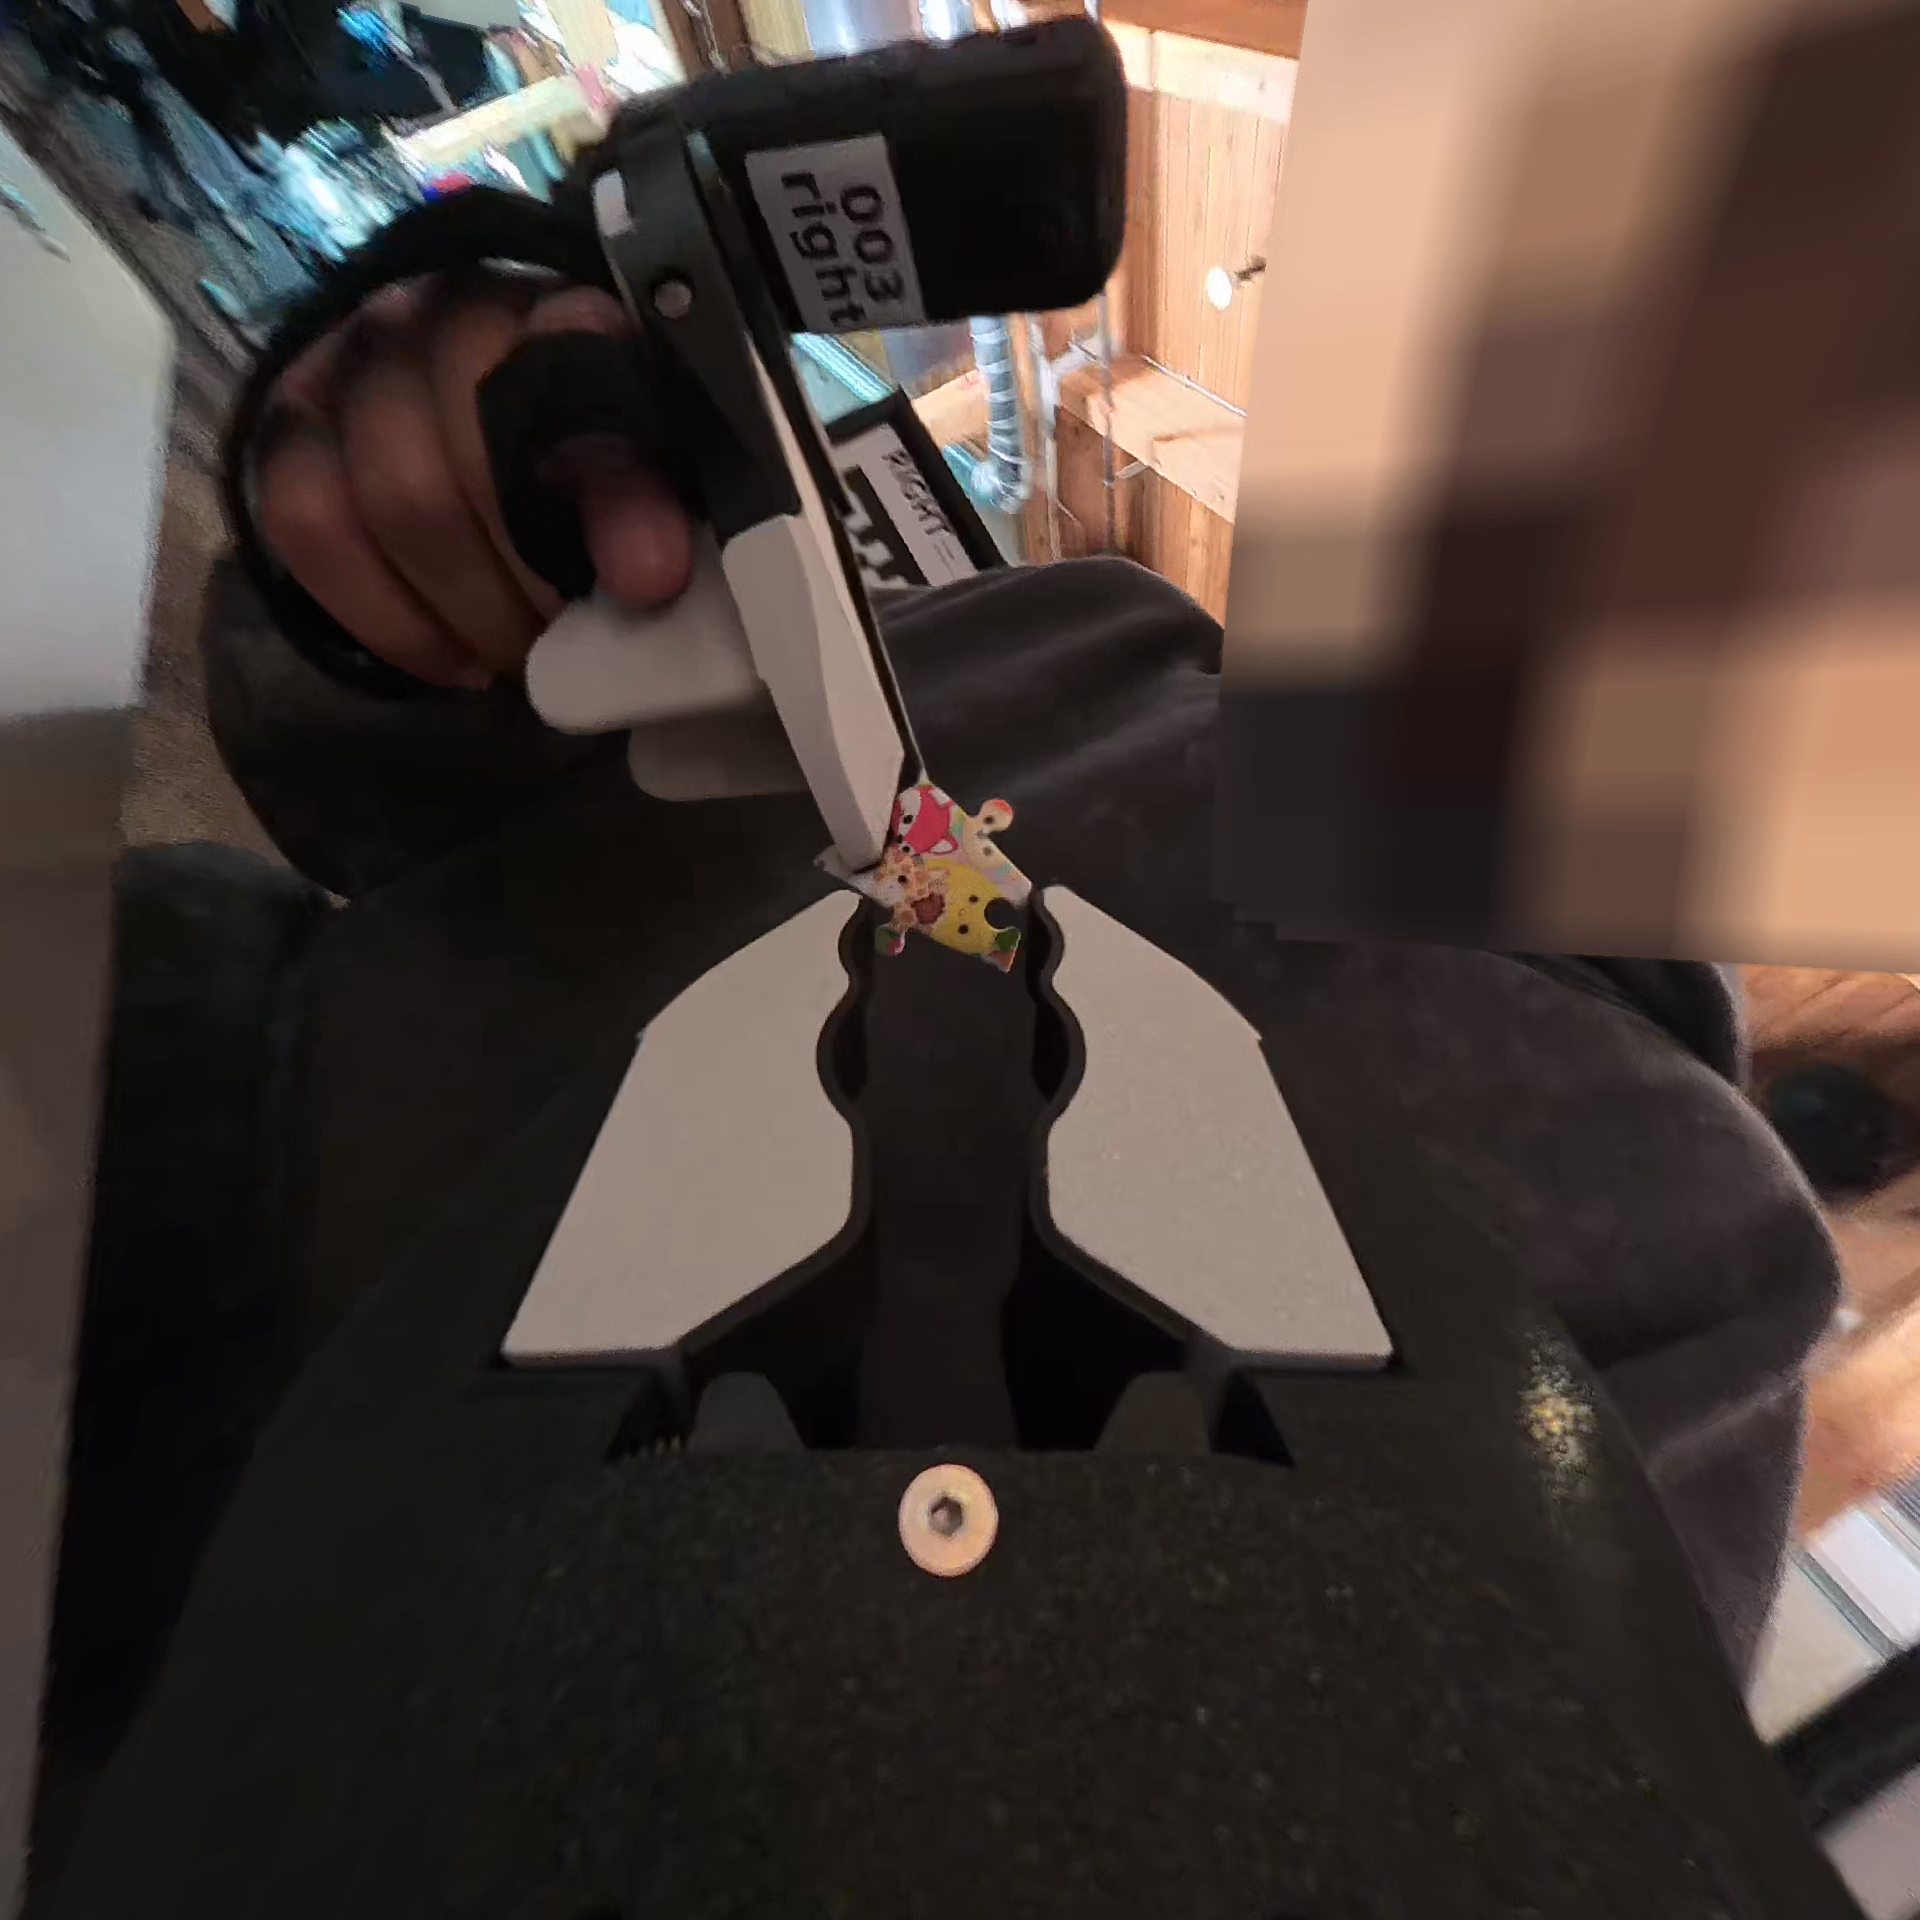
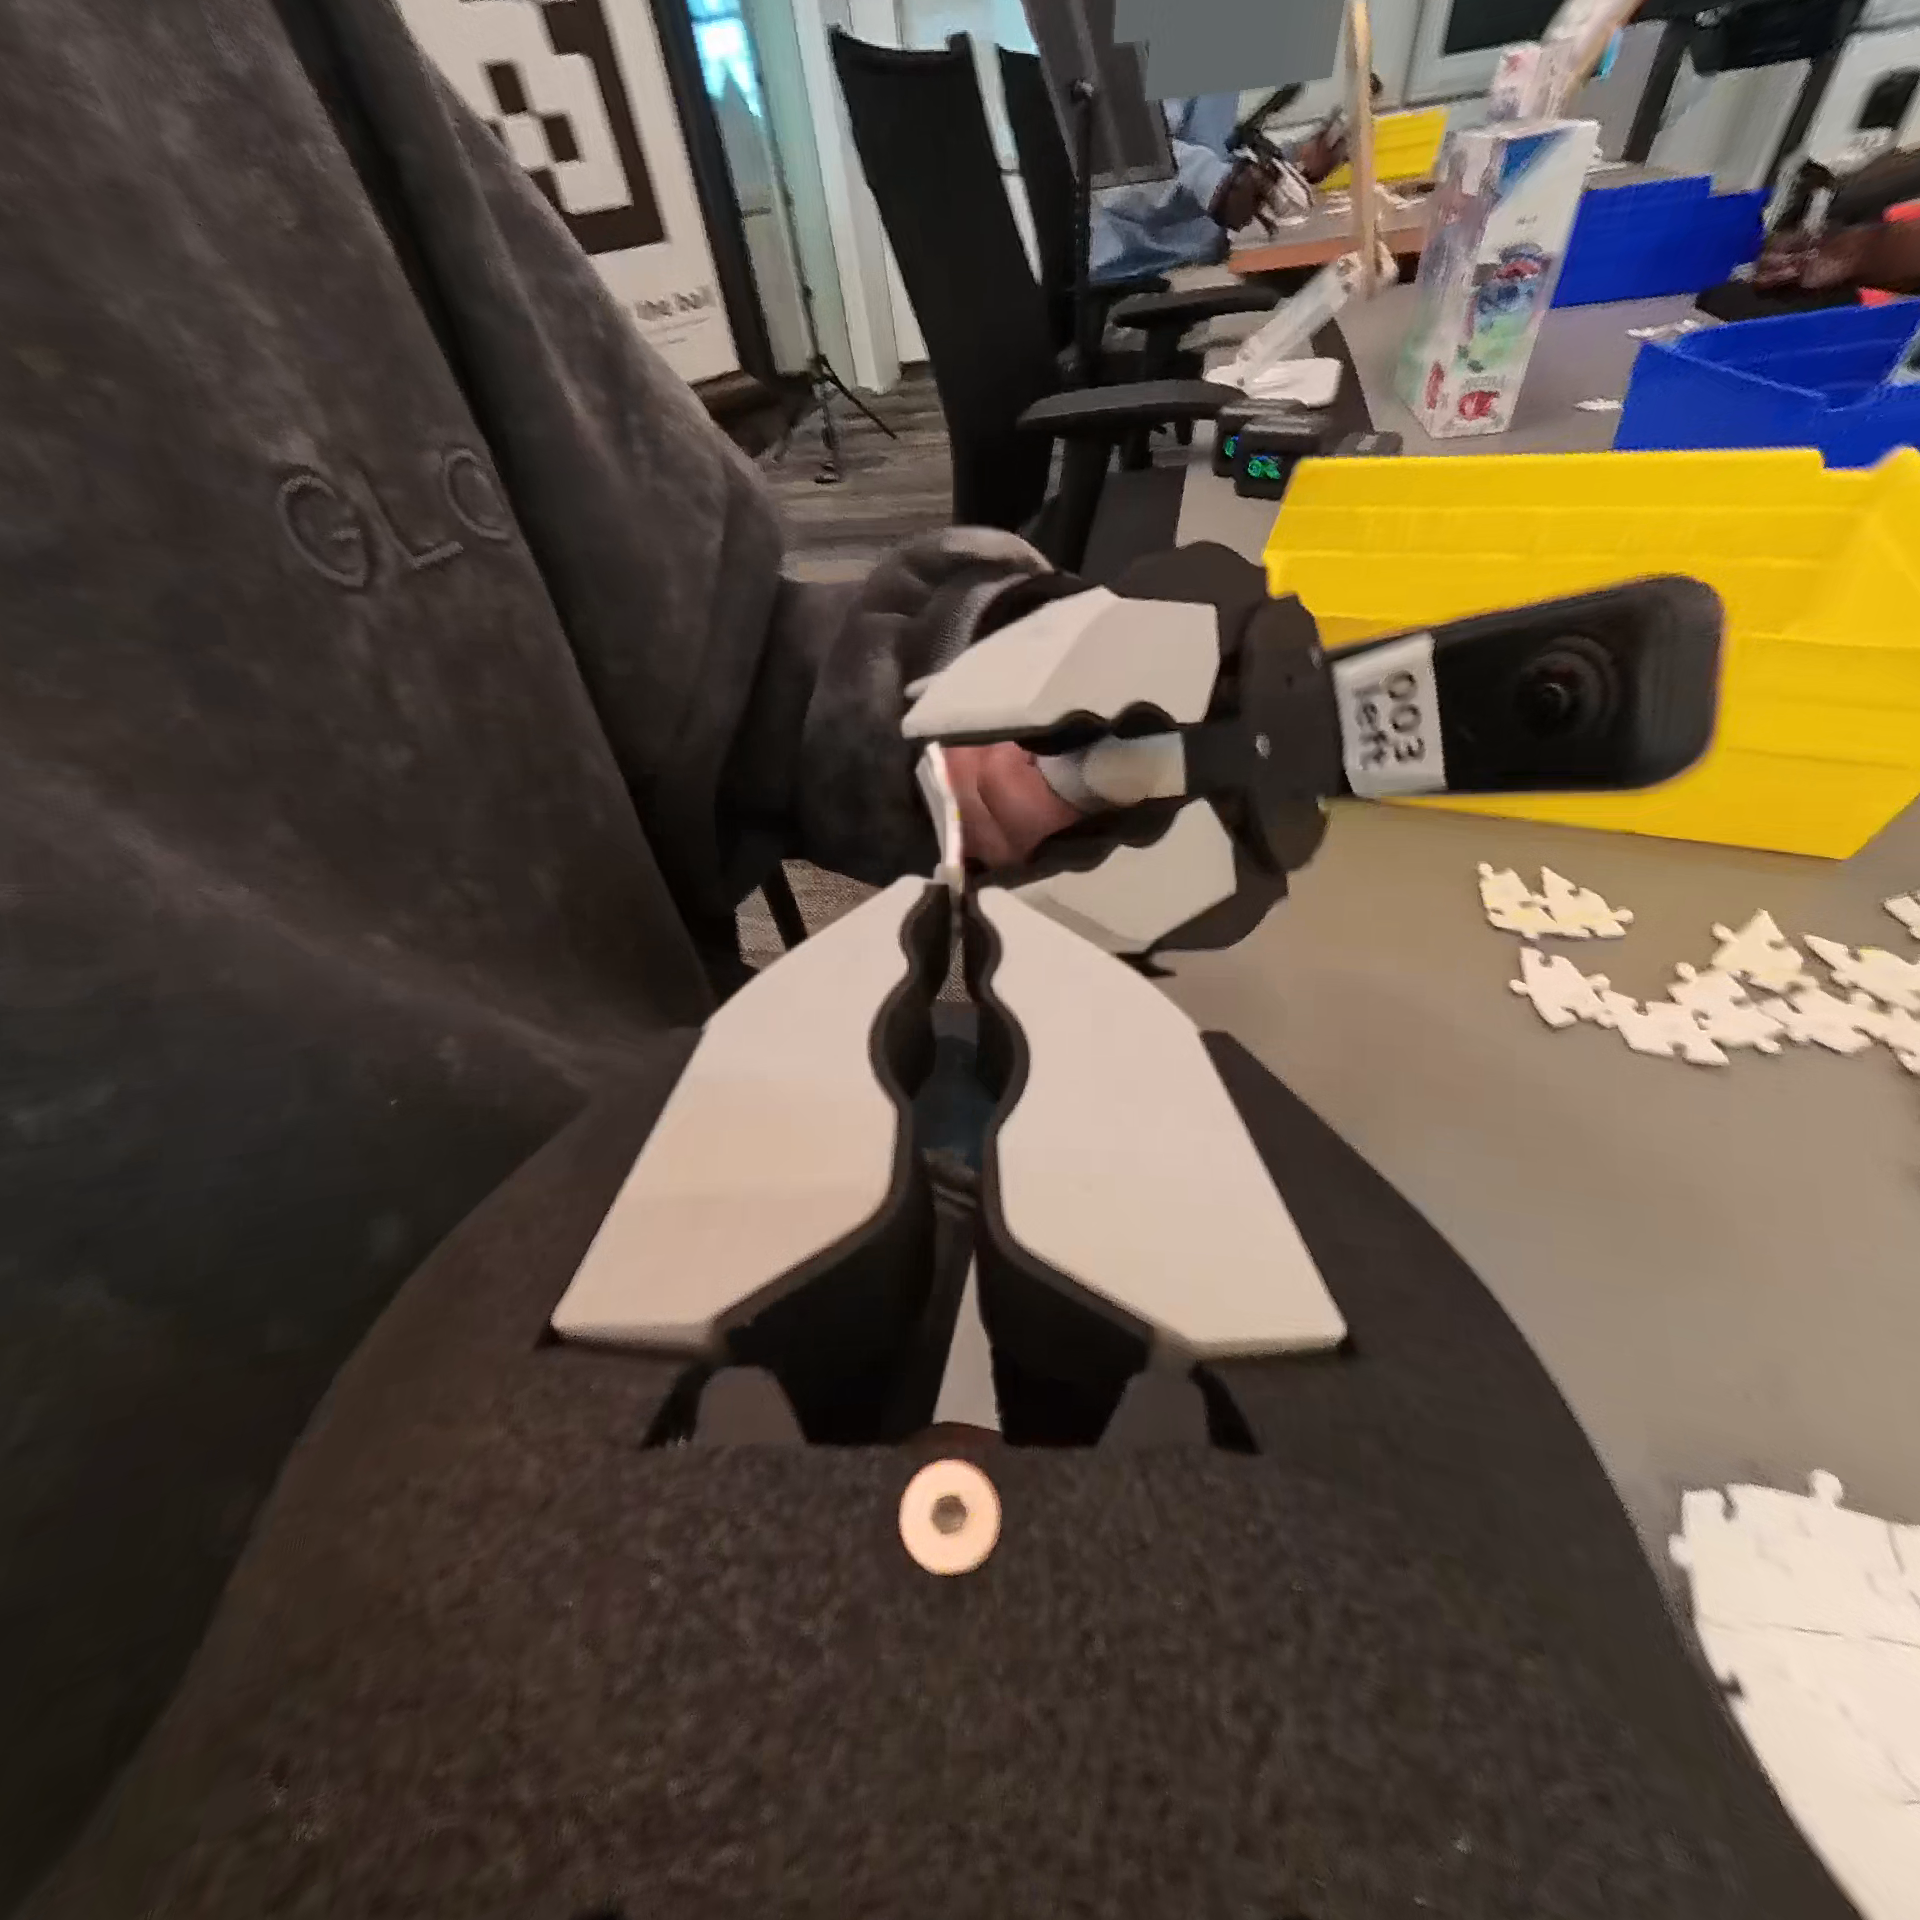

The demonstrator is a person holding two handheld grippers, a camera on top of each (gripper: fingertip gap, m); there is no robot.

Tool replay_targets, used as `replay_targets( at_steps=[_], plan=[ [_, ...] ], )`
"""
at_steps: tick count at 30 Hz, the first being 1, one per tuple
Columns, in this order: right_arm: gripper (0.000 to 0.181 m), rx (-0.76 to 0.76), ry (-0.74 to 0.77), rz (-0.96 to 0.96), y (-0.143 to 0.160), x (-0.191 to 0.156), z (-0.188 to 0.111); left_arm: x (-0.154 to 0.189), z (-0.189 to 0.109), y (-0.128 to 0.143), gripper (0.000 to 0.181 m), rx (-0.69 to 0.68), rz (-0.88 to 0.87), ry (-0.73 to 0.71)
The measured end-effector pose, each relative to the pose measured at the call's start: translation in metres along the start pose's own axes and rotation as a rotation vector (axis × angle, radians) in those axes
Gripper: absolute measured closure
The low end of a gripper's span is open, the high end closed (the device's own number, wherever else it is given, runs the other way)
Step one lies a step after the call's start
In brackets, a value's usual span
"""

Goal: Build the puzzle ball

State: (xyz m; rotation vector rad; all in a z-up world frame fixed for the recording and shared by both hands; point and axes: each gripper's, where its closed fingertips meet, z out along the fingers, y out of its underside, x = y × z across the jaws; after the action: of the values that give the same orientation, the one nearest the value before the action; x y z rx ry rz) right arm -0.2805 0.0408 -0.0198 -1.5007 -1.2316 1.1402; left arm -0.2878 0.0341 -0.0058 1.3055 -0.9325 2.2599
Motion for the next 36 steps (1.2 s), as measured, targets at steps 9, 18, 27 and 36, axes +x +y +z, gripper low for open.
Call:
replay_targets(
  at_steps=[9, 18, 27, 36],
  plan=[
    [0.179, -0.028, 0.184, 0.162, 0.021, 0.063, 0.005, -0.039, -0.07, 0.005, 0.146, 0.226, 0.304, -0.705],
    [0.179, -0.107, 0.385, 0.669, 0.072, 0.174, 0.038, -0.059, -0.14, 0.009, 0.146, 0.273, 0.559, -1.287],
    [0.179, -0.269, 0.585, 0.637, 0.09, 0.237, 0.054, -0.071, -0.168, 0.016, 0.15, 0.225, 0.557, -1.447],
    [0.179, -0.442, 0.621, 0.55, 0.086, 0.274, 0.084, -0.071, -0.175, 0.014, 0.15, 0.244, 0.549, -1.412]
  ],
)
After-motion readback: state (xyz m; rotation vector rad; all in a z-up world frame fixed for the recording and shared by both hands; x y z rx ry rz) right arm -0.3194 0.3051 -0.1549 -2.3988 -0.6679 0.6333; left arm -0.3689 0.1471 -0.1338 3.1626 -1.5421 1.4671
